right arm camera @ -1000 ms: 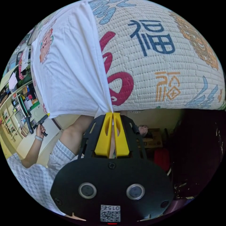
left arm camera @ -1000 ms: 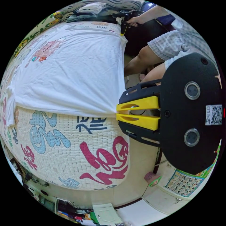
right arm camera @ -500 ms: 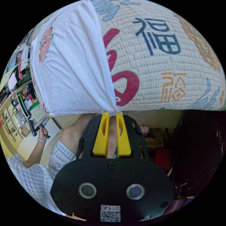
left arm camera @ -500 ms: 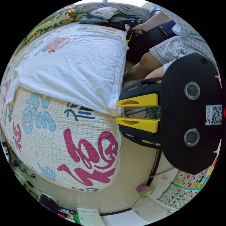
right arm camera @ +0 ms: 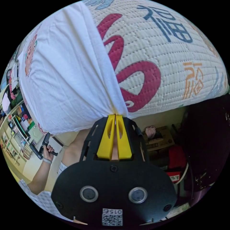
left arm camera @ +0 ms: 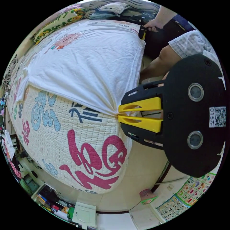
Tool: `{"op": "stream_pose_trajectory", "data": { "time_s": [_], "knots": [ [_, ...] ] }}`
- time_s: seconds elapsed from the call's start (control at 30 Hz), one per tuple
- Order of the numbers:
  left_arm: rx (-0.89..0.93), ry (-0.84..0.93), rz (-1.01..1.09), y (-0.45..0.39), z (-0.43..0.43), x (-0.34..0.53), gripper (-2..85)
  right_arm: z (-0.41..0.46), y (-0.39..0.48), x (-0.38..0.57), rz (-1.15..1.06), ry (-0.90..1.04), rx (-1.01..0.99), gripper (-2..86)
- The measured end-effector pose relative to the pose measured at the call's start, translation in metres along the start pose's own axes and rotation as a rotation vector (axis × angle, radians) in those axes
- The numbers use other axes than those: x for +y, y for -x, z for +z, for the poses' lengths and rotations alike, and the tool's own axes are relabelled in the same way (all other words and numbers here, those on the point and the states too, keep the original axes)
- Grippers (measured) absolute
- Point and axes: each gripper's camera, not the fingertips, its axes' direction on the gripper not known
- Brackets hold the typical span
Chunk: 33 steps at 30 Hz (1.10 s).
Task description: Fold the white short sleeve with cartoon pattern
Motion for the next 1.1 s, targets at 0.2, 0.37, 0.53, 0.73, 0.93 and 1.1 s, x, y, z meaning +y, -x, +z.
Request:
{"op": "stream_pose_trajectory", "data": {
  "time_s": [0.2, 0.37, 0.53, 0.73, 0.93, 1.1],
  "knots": [
    [-0.055, 0.045, 0.132, -0.012, 0.026, -0.021, 0.5, -0.012, 0.007, 0.023, 0.109, -0.06, -0.058, -0.5],
    [0.022, 0.091, 0.082, 0.0, 0.048, -0.039, 0.1, -0.02, 0.042, 0.041, 0.27, -0.07, 0.079, -0.8],
    [0.191, 0.237, 0.125, 0.034, 0.046, -0.065, 1.2, -0.058, 0.063, 0.063, 0.237, -0.057, 0.213, -1.0],
    [0.146, 0.474, 0.166, 0.07, 0.05, -0.087, 4.0, -0.138, 0.022, 0.113, 0.3, -0.253, 0.096, -1.0],
    [0.019, 0.319, 0.173, 0.023, 0.039, -0.136, 5.4, -0.2, 0.006, 0.112, 0.236, -0.398, 0.038, -1.0],
    [0.226, 0.043, 0.467, -0.157, 0.031, -0.227, 6.5, -0.257, 0.016, 0.07, 0.119, -0.533, -0.123, -0.6]
  ]
}}
